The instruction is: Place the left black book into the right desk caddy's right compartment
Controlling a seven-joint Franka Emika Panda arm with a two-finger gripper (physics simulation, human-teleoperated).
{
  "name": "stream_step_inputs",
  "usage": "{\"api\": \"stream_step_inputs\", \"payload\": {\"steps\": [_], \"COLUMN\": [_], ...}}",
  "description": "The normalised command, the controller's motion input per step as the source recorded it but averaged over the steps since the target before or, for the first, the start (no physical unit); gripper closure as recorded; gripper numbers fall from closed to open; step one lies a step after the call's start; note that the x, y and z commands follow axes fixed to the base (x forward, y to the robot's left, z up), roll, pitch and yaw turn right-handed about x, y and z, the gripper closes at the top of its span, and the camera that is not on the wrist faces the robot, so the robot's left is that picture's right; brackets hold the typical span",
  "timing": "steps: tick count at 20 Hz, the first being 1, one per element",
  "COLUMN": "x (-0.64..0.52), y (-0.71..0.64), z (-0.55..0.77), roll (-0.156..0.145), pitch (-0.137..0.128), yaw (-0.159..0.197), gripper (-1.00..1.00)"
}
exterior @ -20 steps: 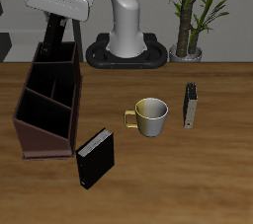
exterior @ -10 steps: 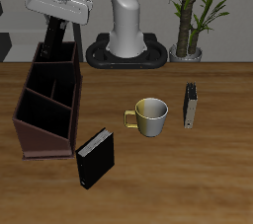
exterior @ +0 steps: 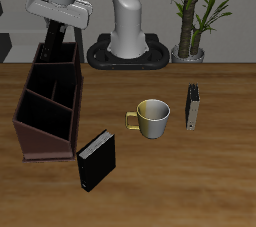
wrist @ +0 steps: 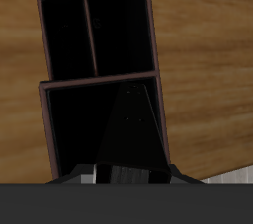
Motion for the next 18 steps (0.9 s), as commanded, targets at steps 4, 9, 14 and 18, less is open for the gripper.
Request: {"api": "stream_step_inputs", "payload": {"steps": [4,9,14,18], "x": [0.06,0.09,0.11,0.16], "y": [0.09,0.05,-0.10,-0.14], "z": [-0.13,-0.18,-0.07,-0.12], "roll": [0.017,0.000,-0.039,-0.042], "pitch": [0.025,0.059,0.034,0.027], "yaw": [0.009,-0.050,-0.028,-0.016], "gripper": [1.00,1.00,-1.00,-1.00]}}
